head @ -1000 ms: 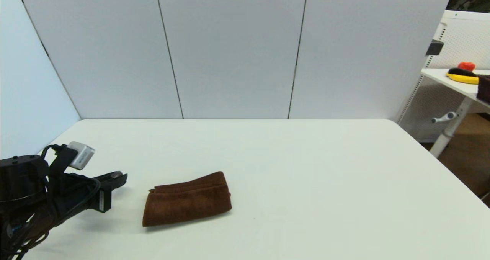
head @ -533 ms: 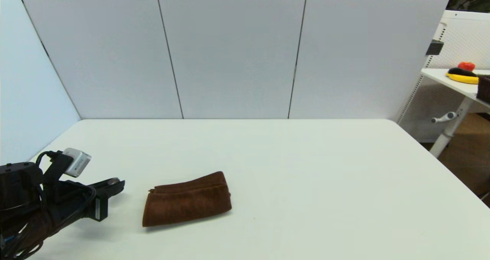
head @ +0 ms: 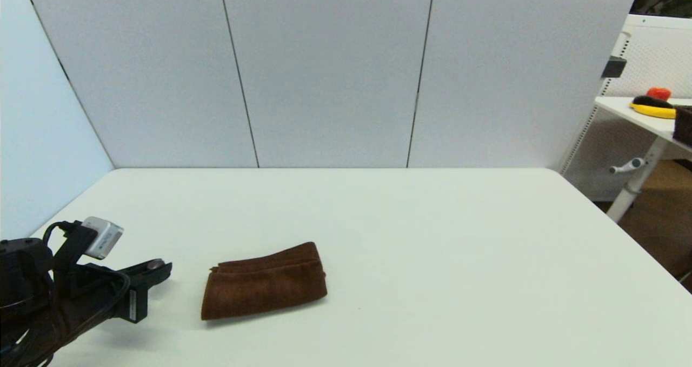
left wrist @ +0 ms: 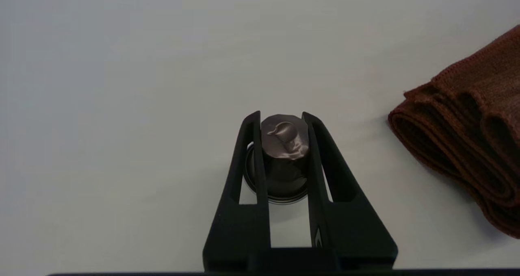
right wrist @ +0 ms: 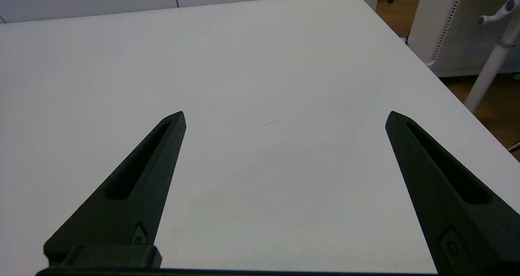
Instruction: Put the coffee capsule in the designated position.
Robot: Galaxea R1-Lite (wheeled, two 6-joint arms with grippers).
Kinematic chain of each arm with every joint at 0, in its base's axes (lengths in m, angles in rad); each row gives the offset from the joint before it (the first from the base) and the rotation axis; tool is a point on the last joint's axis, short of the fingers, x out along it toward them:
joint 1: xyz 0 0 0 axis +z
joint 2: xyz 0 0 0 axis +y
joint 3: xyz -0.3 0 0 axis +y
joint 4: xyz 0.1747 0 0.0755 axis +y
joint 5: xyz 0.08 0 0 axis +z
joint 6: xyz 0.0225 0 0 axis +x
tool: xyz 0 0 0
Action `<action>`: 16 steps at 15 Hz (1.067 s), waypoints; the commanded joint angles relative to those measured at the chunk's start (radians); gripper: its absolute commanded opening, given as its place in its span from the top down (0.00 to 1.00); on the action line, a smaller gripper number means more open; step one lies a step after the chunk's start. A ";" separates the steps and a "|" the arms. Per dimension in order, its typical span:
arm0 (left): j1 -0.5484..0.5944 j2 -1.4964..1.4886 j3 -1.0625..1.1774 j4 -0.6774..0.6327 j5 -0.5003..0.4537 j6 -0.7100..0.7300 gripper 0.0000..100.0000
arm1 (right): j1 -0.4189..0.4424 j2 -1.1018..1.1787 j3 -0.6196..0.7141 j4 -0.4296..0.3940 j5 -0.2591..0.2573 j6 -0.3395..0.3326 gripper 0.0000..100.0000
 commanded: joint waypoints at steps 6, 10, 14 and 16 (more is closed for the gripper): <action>0.000 -0.006 0.005 -0.010 -0.002 0.004 0.00 | 0.000 0.001 0.000 0.000 0.000 0.000 0.00; 0.000 -0.060 -0.035 -0.007 -0.002 0.008 0.00 | 0.000 -0.002 0.000 0.000 0.000 0.000 0.00; 0.000 -0.126 -0.201 0.064 -0.005 0.003 0.00 | 0.000 0.001 0.000 0.000 0.000 0.000 0.00; 0.000 -0.205 -0.304 0.163 -0.005 0.006 0.00 | 0.000 -0.002 0.000 0.000 0.000 0.000 0.00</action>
